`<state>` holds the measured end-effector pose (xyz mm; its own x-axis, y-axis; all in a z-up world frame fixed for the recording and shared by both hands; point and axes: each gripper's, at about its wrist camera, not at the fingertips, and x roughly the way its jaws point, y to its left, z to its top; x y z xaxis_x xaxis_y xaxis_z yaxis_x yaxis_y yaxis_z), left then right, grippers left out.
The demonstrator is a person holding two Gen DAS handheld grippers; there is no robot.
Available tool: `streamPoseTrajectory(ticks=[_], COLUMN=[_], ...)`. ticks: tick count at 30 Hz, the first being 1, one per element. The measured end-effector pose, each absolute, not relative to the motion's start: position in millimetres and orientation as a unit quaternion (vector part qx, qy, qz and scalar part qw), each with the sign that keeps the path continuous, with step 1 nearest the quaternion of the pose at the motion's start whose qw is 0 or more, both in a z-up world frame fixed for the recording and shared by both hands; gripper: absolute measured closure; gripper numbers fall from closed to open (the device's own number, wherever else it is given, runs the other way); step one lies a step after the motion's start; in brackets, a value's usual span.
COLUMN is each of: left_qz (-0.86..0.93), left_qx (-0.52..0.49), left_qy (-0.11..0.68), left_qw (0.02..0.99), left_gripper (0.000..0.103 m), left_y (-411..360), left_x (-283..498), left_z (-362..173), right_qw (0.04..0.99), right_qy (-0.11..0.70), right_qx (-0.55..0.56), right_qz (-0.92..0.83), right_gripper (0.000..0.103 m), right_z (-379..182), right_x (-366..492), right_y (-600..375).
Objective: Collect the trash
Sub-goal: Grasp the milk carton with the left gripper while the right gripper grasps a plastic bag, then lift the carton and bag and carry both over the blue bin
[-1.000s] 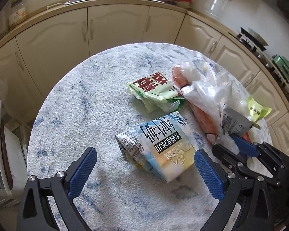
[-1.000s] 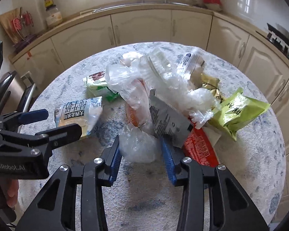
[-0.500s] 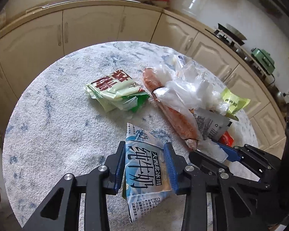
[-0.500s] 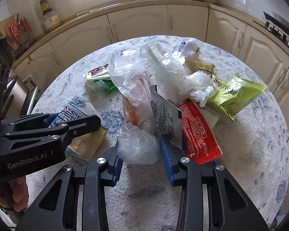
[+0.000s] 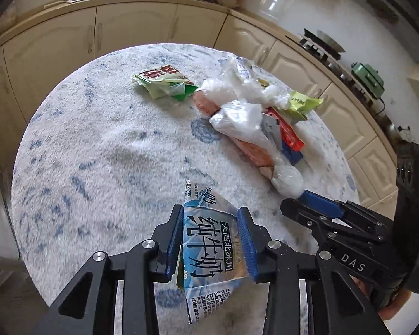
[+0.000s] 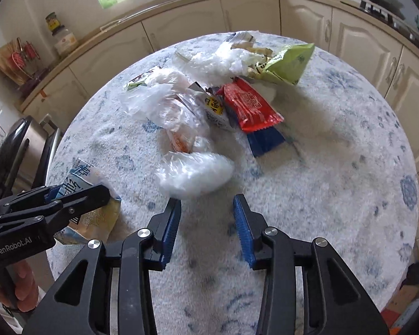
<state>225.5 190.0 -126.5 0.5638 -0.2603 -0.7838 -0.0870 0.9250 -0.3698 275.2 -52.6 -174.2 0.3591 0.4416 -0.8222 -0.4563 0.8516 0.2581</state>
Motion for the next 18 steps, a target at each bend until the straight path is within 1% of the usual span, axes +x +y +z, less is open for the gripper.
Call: streamPoseTrajectory(ticks=[4, 6, 7, 9, 13, 18], left_qz=[-0.062, -0.053, -0.046, -0.034, -0.008, 0.005], left_qx=[-0.197, -0.203, -0.205, -0.210, -0.214, -0.238], left_qy=[0.461, 0.456, 0.454, 0.450, 0.440, 0.440], left_qw=[0.863, 0.865, 0.866, 0.867, 0.872, 0.866], left_gripper=[0.069, 0.069, 0.073, 0.073, 0.074, 0.075], left_y=[183, 181, 184, 192, 203, 223], left_x=[203, 194, 190, 184, 181, 187], left_z=[-120, -117, -116, -115, -113, -117], right_qw=[0.836, 0.835, 0.832, 0.831, 0.837, 0.818], right_qy=[0.479, 0.489, 0.491, 0.481, 0.470, 0.498], right_qx=[-0.006, -0.010, -0.001, 0.004, -0.036, -0.066], right_qz=[0.269, 0.253, 0.259, 0.280, 0.277, 0.279], right_gripper=[0.062, 0.052, 0.047, 0.046, 0.045, 0.046], right_z=[-168, -168, -167, -161, -156, -172], right_x=[267, 269, 270, 277, 296, 326], right_y=[-56, -53, -52, -45, -17, 17])
